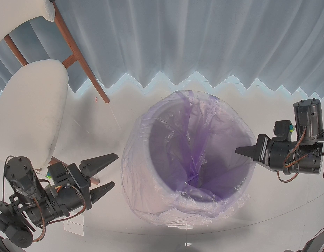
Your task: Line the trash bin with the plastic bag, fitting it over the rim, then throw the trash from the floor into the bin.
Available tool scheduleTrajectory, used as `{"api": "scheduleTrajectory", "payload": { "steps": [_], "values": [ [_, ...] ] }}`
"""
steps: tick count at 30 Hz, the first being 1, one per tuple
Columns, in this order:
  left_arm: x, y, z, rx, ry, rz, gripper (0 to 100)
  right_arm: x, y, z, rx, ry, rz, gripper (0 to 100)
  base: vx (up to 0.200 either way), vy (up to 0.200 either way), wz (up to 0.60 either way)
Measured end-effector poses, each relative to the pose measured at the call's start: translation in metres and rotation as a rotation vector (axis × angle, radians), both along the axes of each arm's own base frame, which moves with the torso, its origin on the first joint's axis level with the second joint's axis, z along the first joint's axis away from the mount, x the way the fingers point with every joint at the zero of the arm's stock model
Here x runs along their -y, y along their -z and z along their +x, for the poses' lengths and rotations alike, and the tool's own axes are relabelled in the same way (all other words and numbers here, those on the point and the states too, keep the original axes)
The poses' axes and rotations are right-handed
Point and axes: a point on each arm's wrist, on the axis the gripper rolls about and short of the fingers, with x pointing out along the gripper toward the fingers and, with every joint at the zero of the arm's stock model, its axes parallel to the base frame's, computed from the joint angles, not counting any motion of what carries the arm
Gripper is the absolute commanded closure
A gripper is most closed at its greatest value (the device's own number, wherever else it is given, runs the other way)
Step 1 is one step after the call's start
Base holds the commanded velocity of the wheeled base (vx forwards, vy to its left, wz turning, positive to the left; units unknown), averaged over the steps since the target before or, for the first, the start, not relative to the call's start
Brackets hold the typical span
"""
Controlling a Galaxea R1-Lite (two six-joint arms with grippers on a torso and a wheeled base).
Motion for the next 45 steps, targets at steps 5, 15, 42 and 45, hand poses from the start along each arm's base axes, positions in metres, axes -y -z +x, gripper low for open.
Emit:
{"api": "scheduleTrajectory", "payload": {
  "steps": [5,15,42,45],
  "values": [
    [0.008,0.005,0.014,0.05,0.004,0.016,0,0.001,-0.004,-0.003,0.013,-0.002,0.009,100,0.0,0.0,0.0],
    [0.021,0.021,0.034,0.065,0.006,0.016,100,0.004,-0.007,-0.009,0.026,-0.008,0.021,100,0.0,0.0,0.0],
    [0.01,0.037,0.031,0.003,-0.1,0.083,0,0.006,-0.011,-0.014,0.027,-0.015,0.046,100,0.0,0.0,0.0],
    [0.006,0.035,0.024,0.001,-0.105,0.085,0,0.006,-0.01,-0.014,0.025,-0.014,0.045,100,0.0,0.0,0.0]
  ]
}}
